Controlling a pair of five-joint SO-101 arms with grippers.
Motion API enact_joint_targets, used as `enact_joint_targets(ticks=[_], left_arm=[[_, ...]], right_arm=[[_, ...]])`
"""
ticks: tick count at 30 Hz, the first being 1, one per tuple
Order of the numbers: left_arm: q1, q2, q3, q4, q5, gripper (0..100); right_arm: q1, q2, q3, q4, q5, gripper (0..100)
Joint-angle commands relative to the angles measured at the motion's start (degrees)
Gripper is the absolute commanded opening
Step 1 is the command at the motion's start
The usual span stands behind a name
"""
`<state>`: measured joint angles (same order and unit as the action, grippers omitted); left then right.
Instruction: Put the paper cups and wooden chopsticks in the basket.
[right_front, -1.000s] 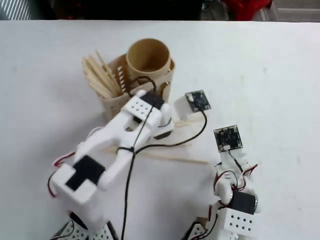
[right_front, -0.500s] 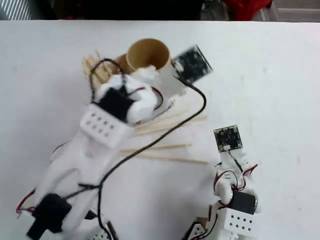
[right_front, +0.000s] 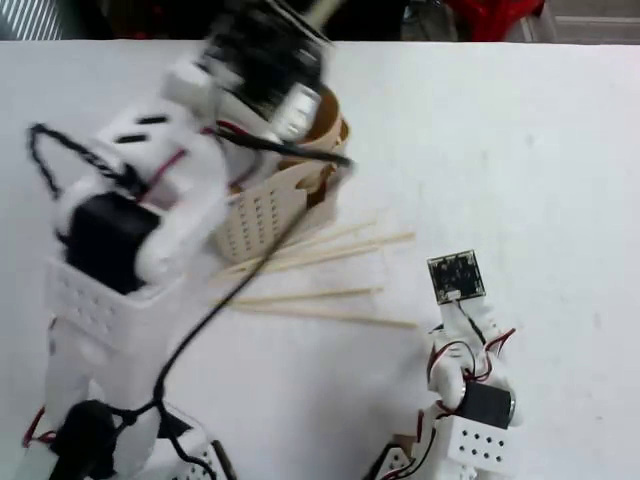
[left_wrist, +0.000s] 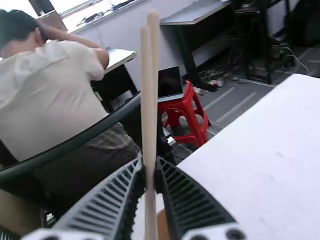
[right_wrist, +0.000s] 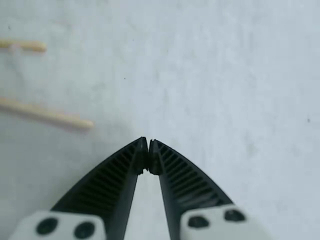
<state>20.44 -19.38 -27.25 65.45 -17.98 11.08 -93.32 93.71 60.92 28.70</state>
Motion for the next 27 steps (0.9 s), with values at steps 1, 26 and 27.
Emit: enact_joint_targets(ticks=[1,26,27], left_arm=[[-5.1,-8.4,1.8,-2.3,4.0,2],[-11.9,-16.8,55.1,-45.4,14.2,3],[-11.9,-16.8,55.1,-45.3,14.2,5]], right_arm=[[-0.1,-0.5,-0.3,-1.2,0.2,1.8],[-0.4,-0.5,-0.3,-1.2,0.2,1.8],[-0.4,-0.5,-0.3,-1.2,0.2,1.8]])
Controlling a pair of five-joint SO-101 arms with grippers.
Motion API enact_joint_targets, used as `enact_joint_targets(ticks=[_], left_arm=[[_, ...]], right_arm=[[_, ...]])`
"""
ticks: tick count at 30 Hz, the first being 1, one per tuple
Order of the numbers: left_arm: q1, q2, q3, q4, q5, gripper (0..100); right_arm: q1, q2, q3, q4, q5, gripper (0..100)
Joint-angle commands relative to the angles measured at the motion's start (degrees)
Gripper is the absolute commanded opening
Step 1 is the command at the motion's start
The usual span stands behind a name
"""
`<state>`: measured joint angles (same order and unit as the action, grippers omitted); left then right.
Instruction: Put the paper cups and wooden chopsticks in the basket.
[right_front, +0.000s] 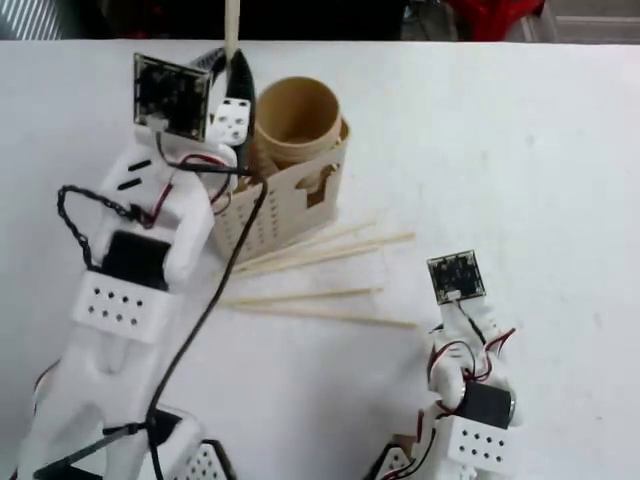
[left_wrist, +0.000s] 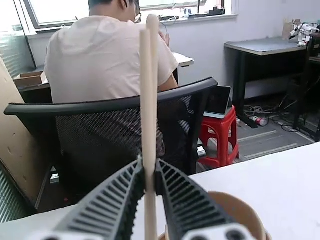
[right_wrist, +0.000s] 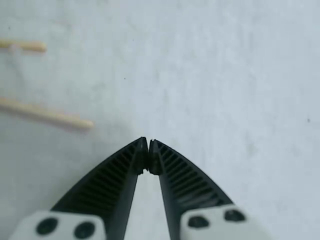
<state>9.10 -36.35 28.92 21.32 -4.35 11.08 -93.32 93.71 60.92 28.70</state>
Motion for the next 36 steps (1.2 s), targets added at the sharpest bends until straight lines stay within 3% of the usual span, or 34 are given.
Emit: enact_joint_targets(ticks=[1,10,14,21,25,29,36], left_arm=[[-0.6,0.1,-1.0,-1.1,0.6,8],[-2.9,0.1,-6.8,7.8,0.7,12],[-2.2,0.0,-12.4,17.2,0.7,12],[7.4,0.7,-26.0,46.5,0.1,12],[17.5,0.7,-23.6,54.7,-8.7,12],[22.7,0.7,-15.6,56.7,-13.9,12],[23.1,8.7,1.9,44.5,-23.2,12]], right_arm=[[-0.4,-0.5,-0.3,-1.2,0.2,1.8],[-0.4,-0.5,-0.3,-1.2,0.2,1.8],[-0.4,-0.5,-0.3,-1.2,0.2,1.8],[-0.2,-0.5,-0.3,-1.2,0.2,1.8],[-0.3,-0.5,-0.3,-1.2,0.2,1.8],[-0.4,-0.5,-0.3,-1.0,0.2,1.8],[-0.4,-0.5,-0.3,-1.0,0.2,1.8]])
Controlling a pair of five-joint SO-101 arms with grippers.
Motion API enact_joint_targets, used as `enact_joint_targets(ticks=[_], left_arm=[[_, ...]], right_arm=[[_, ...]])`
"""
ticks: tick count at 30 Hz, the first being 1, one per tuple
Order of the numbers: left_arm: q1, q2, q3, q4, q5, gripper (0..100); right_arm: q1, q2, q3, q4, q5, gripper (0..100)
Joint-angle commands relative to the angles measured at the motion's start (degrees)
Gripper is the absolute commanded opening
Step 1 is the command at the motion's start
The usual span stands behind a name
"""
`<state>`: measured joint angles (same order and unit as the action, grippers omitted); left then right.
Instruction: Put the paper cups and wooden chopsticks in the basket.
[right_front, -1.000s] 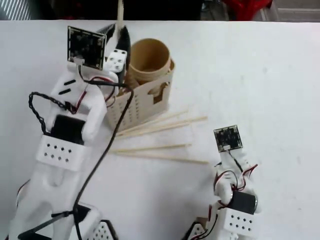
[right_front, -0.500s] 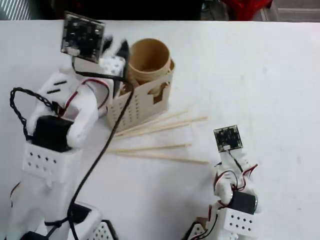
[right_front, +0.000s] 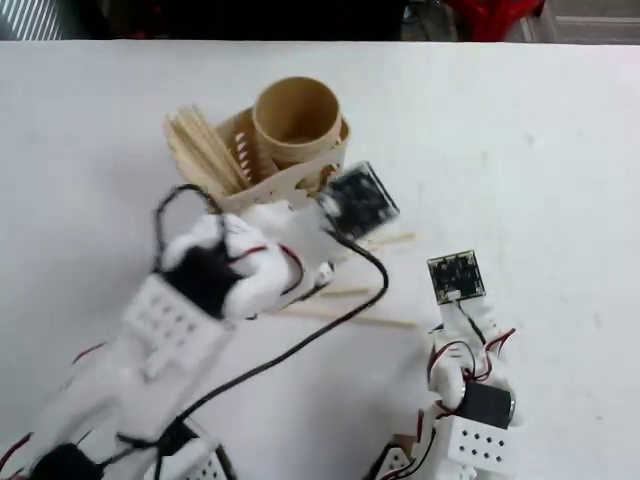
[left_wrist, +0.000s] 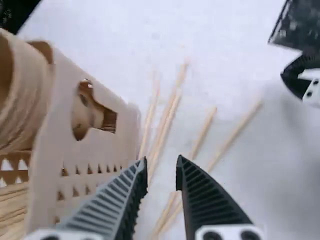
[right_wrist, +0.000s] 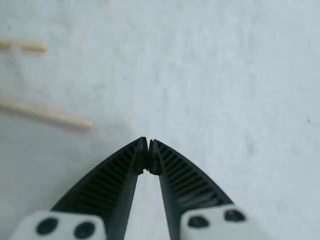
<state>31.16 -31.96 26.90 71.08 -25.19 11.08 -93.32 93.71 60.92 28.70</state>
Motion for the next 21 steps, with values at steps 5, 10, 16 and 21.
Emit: enact_joint_targets(ticks=[5,10,16,21], left_arm=[[1.0,19.6,6.0,-10.5,-9.1,12],[0.0,31.2,3.7,-15.3,-12.9,7],[-1.7,42.0,-5.3,-13.5,-13.3,9],[-1.9,48.0,-8.5,-13.5,-13.3,9]], right_arm=[[-0.4,-0.5,-0.3,-0.9,0.2,1.8],[-0.4,-0.5,-0.3,-0.9,0.2,1.8],[-0.4,-0.5,-0.3,-0.9,0.2,1.8],[-0.4,-0.5,-0.3,-0.9,0.2,1.8]])
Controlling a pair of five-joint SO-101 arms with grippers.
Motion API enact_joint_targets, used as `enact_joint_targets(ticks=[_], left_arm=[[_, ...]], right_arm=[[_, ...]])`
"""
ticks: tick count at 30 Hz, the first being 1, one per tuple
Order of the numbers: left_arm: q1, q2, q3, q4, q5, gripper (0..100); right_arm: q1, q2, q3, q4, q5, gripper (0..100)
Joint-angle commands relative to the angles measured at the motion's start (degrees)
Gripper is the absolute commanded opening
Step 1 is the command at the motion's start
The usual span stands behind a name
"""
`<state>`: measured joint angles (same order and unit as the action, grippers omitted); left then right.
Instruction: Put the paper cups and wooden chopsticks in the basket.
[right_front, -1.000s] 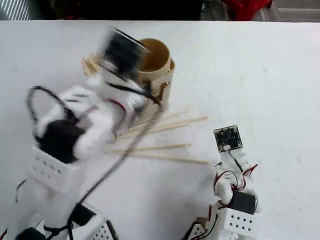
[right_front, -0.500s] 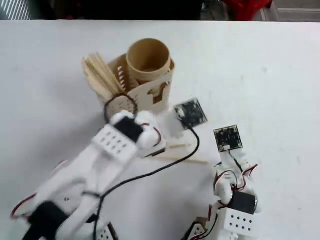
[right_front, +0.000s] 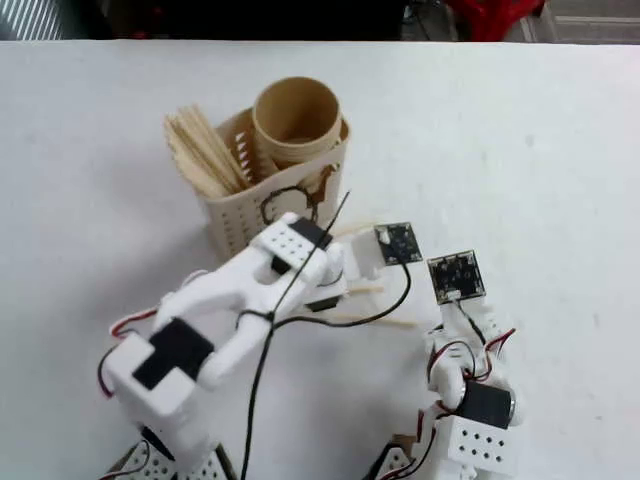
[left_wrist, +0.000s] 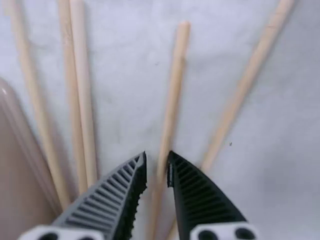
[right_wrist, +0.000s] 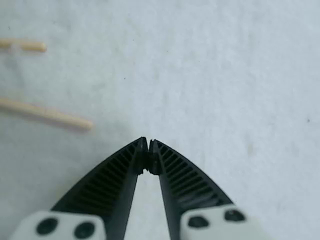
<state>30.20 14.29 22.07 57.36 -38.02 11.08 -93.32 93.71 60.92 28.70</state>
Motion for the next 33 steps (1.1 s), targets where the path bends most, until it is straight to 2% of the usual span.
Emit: enact_joint_targets(ticks=[1,5,9,12,18,22,25,28,33], left_arm=[[-0.9,2.3,-4.1,0.4,-0.3,9],[-1.0,3.6,-5.8,2.3,-0.2,9],[-1.0,3.7,-6.3,2.5,-0.1,2],[-1.8,2.6,-6.5,2.6,0.0,2],[-3.6,-8.2,-6.5,4.2,3.6,2],[-2.8,-19.8,-8.4,8.7,4.0,2],[-2.6,-28.4,-14.2,14.0,4.8,2],[-2.3,-34.9,-23.8,18.4,9.6,2],[-4.4,-39.3,-41.7,17.5,16.9,2]], right_arm=[[-0.4,-0.5,-0.3,-0.9,0.2,1.8],[-0.4,-0.5,-0.3,-0.9,0.2,1.8],[-0.3,-0.5,-0.3,-1.1,0.2,1.8],[-0.2,-0.5,-0.3,-1.1,0.2,1.8],[-0.4,-0.5,-0.3,-1.1,0.2,1.8],[-0.4,-0.5,-0.3,-1.1,0.2,1.8],[-0.4,-0.5,-0.2,-1.1,0.2,1.8],[-0.4,-0.5,-0.2,-1.1,0.2,1.8],[-0.4,-0.5,-0.2,-1.1,0.2,1.8]])
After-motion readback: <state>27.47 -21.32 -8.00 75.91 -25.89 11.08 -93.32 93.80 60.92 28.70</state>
